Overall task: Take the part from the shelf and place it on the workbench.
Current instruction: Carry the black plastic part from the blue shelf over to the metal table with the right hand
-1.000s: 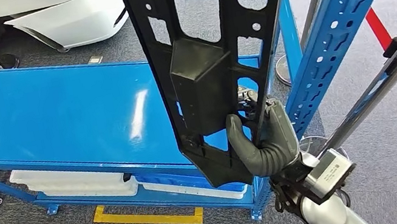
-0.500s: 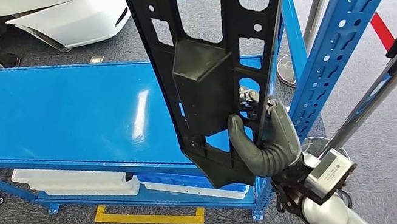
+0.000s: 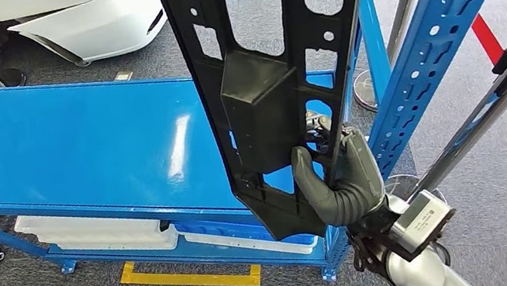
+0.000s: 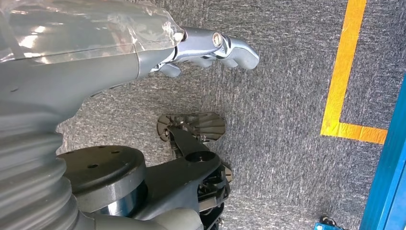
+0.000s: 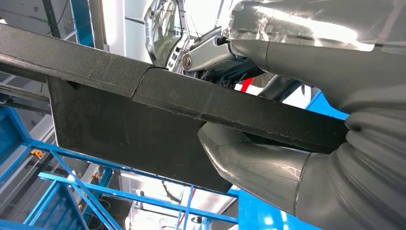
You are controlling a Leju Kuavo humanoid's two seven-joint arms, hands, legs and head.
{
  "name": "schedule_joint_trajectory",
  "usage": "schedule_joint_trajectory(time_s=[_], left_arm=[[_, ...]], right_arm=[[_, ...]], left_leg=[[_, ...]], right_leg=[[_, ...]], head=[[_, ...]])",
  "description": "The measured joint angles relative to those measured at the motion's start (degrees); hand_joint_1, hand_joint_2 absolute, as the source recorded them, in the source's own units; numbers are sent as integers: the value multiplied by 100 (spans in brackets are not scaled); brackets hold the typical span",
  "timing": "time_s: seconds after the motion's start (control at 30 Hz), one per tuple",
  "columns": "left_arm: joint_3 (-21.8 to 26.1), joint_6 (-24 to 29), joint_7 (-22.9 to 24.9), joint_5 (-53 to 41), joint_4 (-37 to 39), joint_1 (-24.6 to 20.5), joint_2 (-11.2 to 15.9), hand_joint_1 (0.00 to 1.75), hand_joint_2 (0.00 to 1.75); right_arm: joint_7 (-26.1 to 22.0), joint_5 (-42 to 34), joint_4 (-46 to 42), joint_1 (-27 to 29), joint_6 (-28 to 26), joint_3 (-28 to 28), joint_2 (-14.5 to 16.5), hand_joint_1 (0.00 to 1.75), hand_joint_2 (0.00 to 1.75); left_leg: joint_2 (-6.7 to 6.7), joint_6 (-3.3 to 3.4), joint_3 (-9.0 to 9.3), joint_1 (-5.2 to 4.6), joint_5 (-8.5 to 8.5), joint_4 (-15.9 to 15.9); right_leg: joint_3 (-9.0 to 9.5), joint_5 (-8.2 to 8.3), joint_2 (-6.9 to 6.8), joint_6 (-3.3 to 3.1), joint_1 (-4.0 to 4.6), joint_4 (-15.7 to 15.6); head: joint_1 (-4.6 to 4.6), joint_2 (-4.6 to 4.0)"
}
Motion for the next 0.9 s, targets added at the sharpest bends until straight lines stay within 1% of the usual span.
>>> schedule_joint_trajectory(time_s=[0.9], left_arm=[[0, -55, -70, -31, 0, 0, 0, 0, 175]], right_arm=[[0, 0, 0, 0, 0, 0, -2, 175, 175]], left_leg=[[0, 0, 0, -1, 0, 1]], right_leg=[[0, 0, 0, 0, -1, 0]], head=[[2, 0]])
